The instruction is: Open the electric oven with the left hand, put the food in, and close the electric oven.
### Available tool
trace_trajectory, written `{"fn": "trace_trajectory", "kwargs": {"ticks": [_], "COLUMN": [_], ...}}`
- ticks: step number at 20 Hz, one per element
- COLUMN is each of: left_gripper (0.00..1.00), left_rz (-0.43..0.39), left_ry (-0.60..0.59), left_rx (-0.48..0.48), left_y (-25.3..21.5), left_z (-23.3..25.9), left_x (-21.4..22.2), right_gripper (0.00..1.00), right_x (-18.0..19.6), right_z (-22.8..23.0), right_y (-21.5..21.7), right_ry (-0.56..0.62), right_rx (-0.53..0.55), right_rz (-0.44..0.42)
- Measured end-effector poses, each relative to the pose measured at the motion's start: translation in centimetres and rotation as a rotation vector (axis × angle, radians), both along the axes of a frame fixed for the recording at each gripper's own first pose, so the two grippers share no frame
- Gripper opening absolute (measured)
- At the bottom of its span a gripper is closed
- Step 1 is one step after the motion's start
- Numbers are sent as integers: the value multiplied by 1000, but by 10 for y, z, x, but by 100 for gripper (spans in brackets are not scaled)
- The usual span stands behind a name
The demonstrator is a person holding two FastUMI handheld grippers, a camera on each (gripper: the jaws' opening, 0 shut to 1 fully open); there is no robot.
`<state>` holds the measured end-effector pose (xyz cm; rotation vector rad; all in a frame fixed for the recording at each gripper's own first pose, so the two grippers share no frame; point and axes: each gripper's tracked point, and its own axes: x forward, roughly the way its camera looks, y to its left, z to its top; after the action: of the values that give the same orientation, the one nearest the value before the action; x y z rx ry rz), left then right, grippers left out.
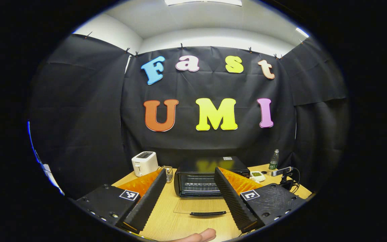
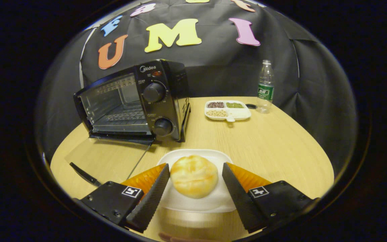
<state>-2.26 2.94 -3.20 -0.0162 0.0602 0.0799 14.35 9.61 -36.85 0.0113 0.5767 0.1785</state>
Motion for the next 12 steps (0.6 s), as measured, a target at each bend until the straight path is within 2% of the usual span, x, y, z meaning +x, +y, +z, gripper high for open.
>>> {"fn": "trace_trajectory", "kwargs": {"ticks": [1, 2, 5, 8, 12], "left_gripper": [94, 94, 94, 94, 94], "left_rz": [4, 4, 0, 5, 1], "left_ry": [3, 4, 15, 13, 7], "left_rx": [4, 5, 3, -1, -2], "left_y": [1, 0, 0, 5, 8], "left_z": [-2, -3, -7, -7, -8], "left_x": [-1, -1, -2, -4, -9], "right_gripper": [100, 96, 95, 89, 83], "right_x": [-1, -3, -4, -7, -17], "right_z": [-6, -11, -9, -9, 13], "right_y": [2, 2, -2, -6, -7], "right_ry": [27, 45, 44, 51, 14], "right_rx": [-4, -2, 22, 20, 50], "right_rz": [2, 1, -23, -37, -56]}}
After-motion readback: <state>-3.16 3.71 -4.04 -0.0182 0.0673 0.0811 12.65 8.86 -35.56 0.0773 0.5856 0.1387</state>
